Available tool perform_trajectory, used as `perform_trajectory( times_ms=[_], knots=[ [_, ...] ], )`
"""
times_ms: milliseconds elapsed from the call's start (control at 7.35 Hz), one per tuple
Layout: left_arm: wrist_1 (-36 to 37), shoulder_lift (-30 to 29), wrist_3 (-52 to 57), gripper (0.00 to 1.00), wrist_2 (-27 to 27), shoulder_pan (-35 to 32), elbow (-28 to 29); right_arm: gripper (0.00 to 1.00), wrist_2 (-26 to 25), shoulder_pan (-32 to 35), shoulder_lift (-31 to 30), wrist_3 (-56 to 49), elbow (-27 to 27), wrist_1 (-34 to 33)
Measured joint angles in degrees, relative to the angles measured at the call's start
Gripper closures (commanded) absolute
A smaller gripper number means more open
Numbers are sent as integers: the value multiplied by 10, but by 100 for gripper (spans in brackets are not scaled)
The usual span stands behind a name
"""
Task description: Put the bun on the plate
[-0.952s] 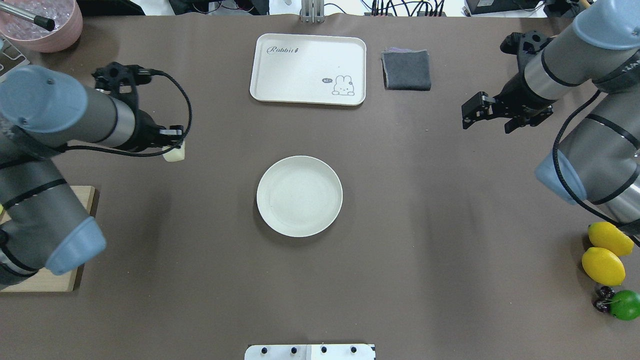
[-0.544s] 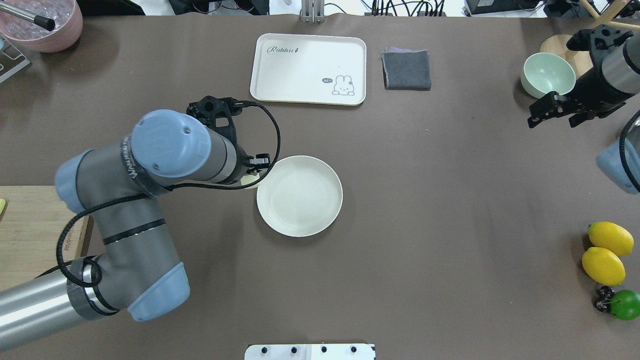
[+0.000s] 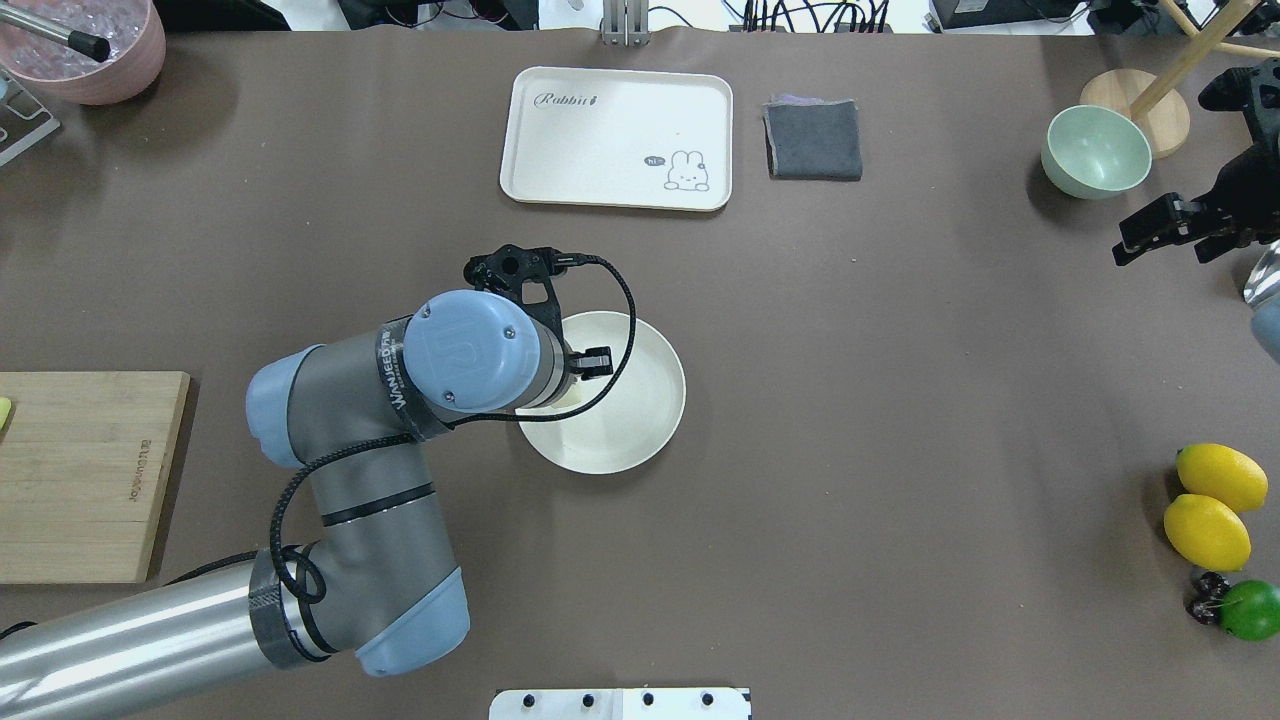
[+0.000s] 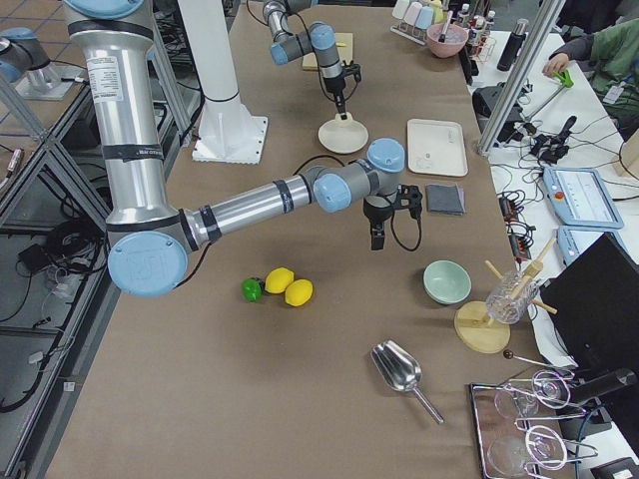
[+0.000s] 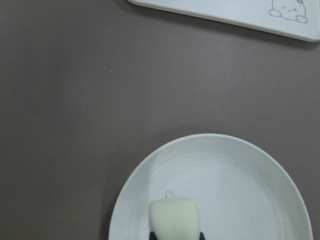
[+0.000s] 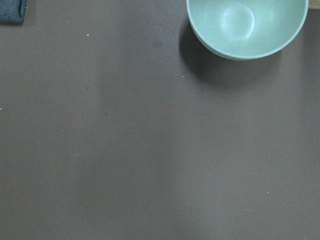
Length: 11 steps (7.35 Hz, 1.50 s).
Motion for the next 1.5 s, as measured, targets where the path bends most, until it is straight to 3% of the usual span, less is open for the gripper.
perform_trajectory(
  times_ms=[272,408,544,1088,1497],
  knots=[
    [-22,-10,-2,65,20,22,32,0,1,2,-2,0,0,0],
    [-25,-22,-2,54,28,31,49,0,1,3,-3,-1,0,0],
    [-27,-36,-2,3,37,37,67,0,1,4,-4,-1,0,0],
    [-24,-44,5,2,47,22,73,0,-6,11,-2,3,12,2],
    [-22,31,69,2,46,-47,-17,0,-7,49,-1,-1,31,2]
  ],
)
